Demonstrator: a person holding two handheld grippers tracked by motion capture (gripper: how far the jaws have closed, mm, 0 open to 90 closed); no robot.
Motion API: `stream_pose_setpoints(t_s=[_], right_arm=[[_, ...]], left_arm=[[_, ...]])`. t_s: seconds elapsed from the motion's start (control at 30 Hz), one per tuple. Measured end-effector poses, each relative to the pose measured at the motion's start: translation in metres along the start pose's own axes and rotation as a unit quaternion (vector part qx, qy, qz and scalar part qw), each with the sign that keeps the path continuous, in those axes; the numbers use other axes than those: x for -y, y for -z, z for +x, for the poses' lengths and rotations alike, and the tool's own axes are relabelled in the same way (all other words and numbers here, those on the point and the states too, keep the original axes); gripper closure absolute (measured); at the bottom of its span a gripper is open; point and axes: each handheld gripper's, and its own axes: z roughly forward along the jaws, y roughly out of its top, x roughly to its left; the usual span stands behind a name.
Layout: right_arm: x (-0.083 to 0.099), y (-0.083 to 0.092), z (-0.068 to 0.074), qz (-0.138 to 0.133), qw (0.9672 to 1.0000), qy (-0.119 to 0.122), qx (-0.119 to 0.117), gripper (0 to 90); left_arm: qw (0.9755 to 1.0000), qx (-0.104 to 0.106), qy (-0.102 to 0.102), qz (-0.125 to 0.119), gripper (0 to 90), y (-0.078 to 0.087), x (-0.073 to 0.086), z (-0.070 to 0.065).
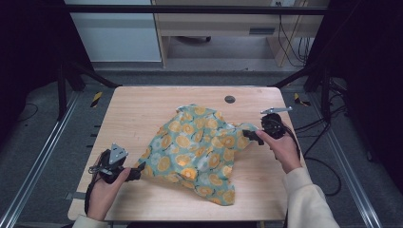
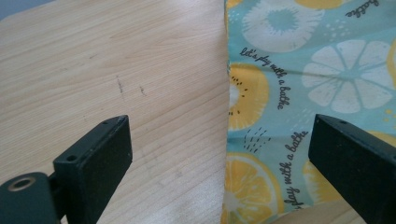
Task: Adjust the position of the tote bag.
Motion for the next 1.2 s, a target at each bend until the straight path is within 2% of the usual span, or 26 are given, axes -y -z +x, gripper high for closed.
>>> stream_pose_setpoints(t_s=[0.03, 0.13, 0.27, 0.3, 0.33, 0.37, 0.4, 0.47, 0.5, 0.53, 0.57, 0.6, 0.63, 0.73, 0.8, 0.83, 0.9, 0.97, 1.0, 1.03, 1.07, 1.13, 1.17, 1.2], right_arm=[[0.004, -0.009, -0.001, 0.015, 0.9999, 0.006, 0.000, 5.6], [0.019, -0.019, -0.001, 0.025, 0.9995, 0.011, -0.015, 5.4], [0.030, -0.026, 0.000, 0.032, 0.9991, 0.023, -0.018, 9.6], [0.034, -0.028, 0.002, 0.037, 0.9987, 0.029, -0.018, 22.8], [0.034, -0.028, 0.002, 0.037, 0.9987, 0.029, -0.018, 22.8], [0.035, -0.028, 0.006, 0.033, 0.9986, 0.037, -0.019, 38.6], [0.035, -0.028, 0.006, 0.033, 0.9986, 0.037, -0.019, 38.6], [0.035, -0.026, 0.009, 0.032, 0.9980, 0.050, -0.021, 57.0], [0.034, -0.024, 0.013, 0.028, 0.9978, 0.055, -0.025, 70.5], [0.034, -0.024, 0.013, 0.028, 0.9978, 0.055, -0.025, 70.5], [0.033, -0.021, 0.016, 0.017, 0.9977, 0.058, -0.030, 81.5], [0.033, -0.021, 0.016, 0.017, 0.9977, 0.058, -0.030, 81.5], [0.031, -0.018, 0.021, 0.014, 0.9977, 0.060, -0.030, 86.5], [0.029, -0.013, 0.026, 0.005, 0.9976, 0.061, -0.031, 88.4], [0.023, 0.000, 0.037, -0.024, 0.9961, 0.074, -0.042, 88.8], [0.023, 0.000, 0.037, -0.024, 0.9961, 0.074, -0.042, 88.8], [0.017, 0.013, 0.053, -0.053, 0.9927, 0.092, -0.057, 89.0], [0.014, 0.019, 0.064, -0.066, 0.9902, 0.105, -0.066, 89.0], [0.013, 0.021, 0.069, -0.070, 0.9889, 0.111, -0.070, 88.9], [0.013, 0.021, 0.069, -0.070, 0.9889, 0.111, -0.070, 88.9], [0.012, 0.022, 0.071, -0.072, 0.9879, 0.116, -0.073, 88.9], [0.012, 0.018, 0.079, -0.065, 0.9870, 0.131, -0.068, 88.8], [0.012, 0.017, 0.079, -0.065, 0.9865, 0.135, -0.066, 88.7], [0.012, 0.017, 0.079, -0.065, 0.9865, 0.135, -0.066, 88.7]], left_arm=[[1.0000, 0.000, -0.003, 0.000, 6.1, 0.000, 0.000, 0.000], [1.0000, 0.000, -0.002, -0.001, 6.1, 0.000, -0.001, 0.000], [1.0000, -0.001, -0.001, -0.003, 6.1, 0.001, -0.001, 0.000], [1.0000, -0.001, -0.001, -0.004, 6.1, 0.001, -0.001, 0.000], [1.0000, -0.002, -0.002, -0.005, 6.1, 0.002, -0.001, 0.000], [1.0000, -0.002, -0.003, -0.006, 6.1, 0.003, -0.001, 0.000], [1.0000, -0.002, -0.004, -0.008, 6.1, 0.003, -0.002, 0.000], [1.0000, -0.002, -0.006, -0.007, 6.1, 0.003, -0.002, 0.000], [1.0000, -0.001, -0.006, -0.006, 6.1, 0.002, -0.002, 0.000], [1.0000, 0.000, -0.006, -0.006, 6.1, 0.002, -0.002, 0.000], [1.0000, 0.001, -0.004, -0.006, 6.2, 0.002, -0.002, 0.001], [1.0000, 0.001, -0.004, -0.006, 6.3, 0.002, -0.002, 0.001], [1.0000, 0.002, -0.003, -0.007, 6.3, 0.002, -0.002, 0.001], [0.9999, 0.005, 0.000, -0.010, 7.1, 0.003, -0.005, 0.002], [0.9999, 0.006, 0.004, -0.015, 7.6, 0.003, -0.009, 0.004], [0.9998, 0.006, 0.004, -0.019, 7.6, 0.003, -0.013, 0.004], [0.9996, 0.014, 0.006, -0.026, 7.7, 0.003, -0.025, 0.006], [0.9994, 0.019, 0.006, -0.027, 7.7, 0.002, -0.030, 0.007], [0.9989, 0.034, 0.015, -0.028, 7.7, -0.004, -0.041, 0.008], [0.9989, 0.034, 0.015, -0.028, 7.8, -0.004, -0.041, 0.008], [0.9986, 0.046, 0.015, -0.022, 7.8, -0.011, -0.051, 0.007], [0.9985, 0.052, 0.007, -0.014, 7.7, -0.023, -0.064, 0.006], [0.9981, 0.061, 0.011, -0.009, 7.7, -0.036, -0.080, 0.004], [0.9981, 0.061, 0.011, -0.009, 7.7, -0.036, -0.080, 0.004]])
